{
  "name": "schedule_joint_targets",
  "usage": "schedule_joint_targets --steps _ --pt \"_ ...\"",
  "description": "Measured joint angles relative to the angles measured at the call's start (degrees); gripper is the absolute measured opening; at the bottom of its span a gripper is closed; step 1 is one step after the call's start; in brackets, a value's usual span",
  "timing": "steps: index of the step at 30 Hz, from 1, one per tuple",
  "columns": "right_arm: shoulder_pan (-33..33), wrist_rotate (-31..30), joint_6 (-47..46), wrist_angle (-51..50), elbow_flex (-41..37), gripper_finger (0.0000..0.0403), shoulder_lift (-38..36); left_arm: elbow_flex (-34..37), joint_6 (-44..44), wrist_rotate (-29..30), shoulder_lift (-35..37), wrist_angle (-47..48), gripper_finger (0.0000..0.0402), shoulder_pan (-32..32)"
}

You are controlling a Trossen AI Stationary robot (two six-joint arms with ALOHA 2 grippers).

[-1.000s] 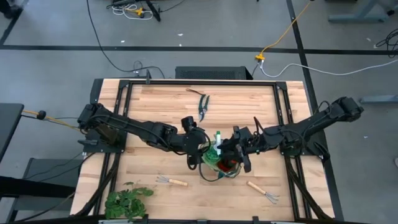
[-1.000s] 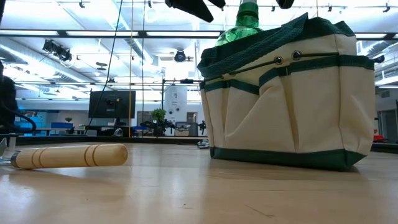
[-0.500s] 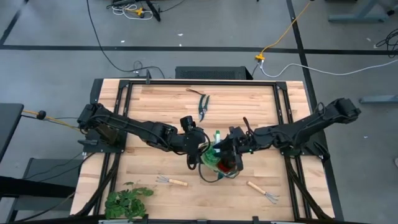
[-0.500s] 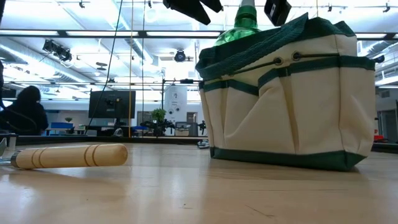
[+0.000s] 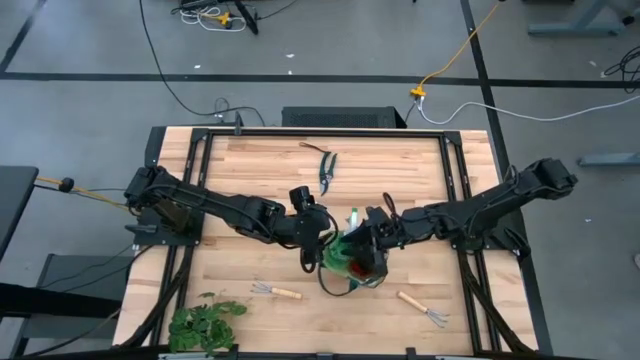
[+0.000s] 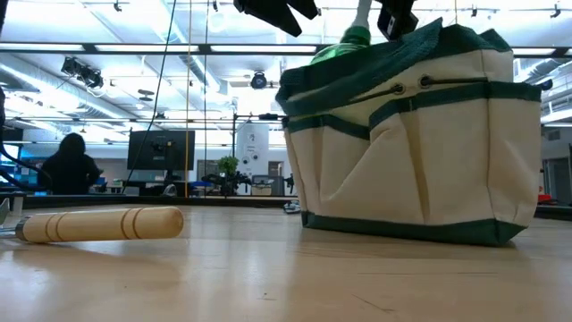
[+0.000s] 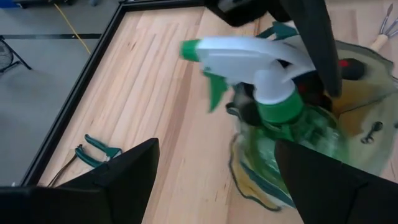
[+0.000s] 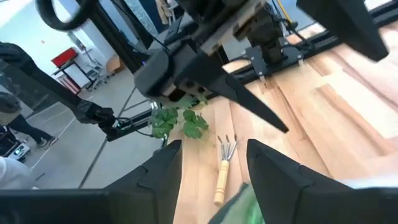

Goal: Pick & Place Garden tools in Gardening bag
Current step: Put the green spray bottle into the green gardening bag

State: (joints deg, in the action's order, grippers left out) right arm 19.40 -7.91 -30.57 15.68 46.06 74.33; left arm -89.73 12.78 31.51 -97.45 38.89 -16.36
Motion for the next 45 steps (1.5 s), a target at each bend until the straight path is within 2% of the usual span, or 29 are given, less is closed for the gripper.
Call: schedule_joint_targets --steps 10,15,18,21,26,31,40,45 --pt "0.0 1.4 0.2 3.0 0.0 0.0182 1.9 0.0 0.0 0.0 0.0 0.0 0.0328 0.0" --pt "0.0 2.4 1.2 2.3 0.0 0.0182 0.0 0.0 0.0 -0.2 0.0 -0.1 0.0328 0.0" --pt "-0.1 1.0 1.6 0.0 0.0 0.0182 -1.7 0.0 0.2 -1.9 0.0 -0.1 0.0328 0.0" --pt "-0.1 -1.7 2.6 -3.9 0.0 0.0182 -4.3 0.0 1.6 -6.1 0.0 -0.1 0.0328 0.0" --pt "-0.1 -6.0 -0.1 -16.2 0.0 0.0182 -8.2 0.0 1.9 -13.3 0.0 -2.8 0.0328 0.0" --pt "0.2 -9.4 -4.7 -26.8 0.0 0.0182 -10.2 0.0 1.3 -13.8 -0.1 -4.8 0.0328 0.0" --pt "0.2 -9.8 -4.9 -29.9 0.0 0.0182 -14.3 0.1 1.1 -17.9 -3.3 -7.6 0.0328 0.1" --pt "0.2 -16.8 -6.6 -38.1 0.0 0.0182 -18.3 -0.1 0.9 -18.3 -4.4 -9.8 0.0328 0.1"
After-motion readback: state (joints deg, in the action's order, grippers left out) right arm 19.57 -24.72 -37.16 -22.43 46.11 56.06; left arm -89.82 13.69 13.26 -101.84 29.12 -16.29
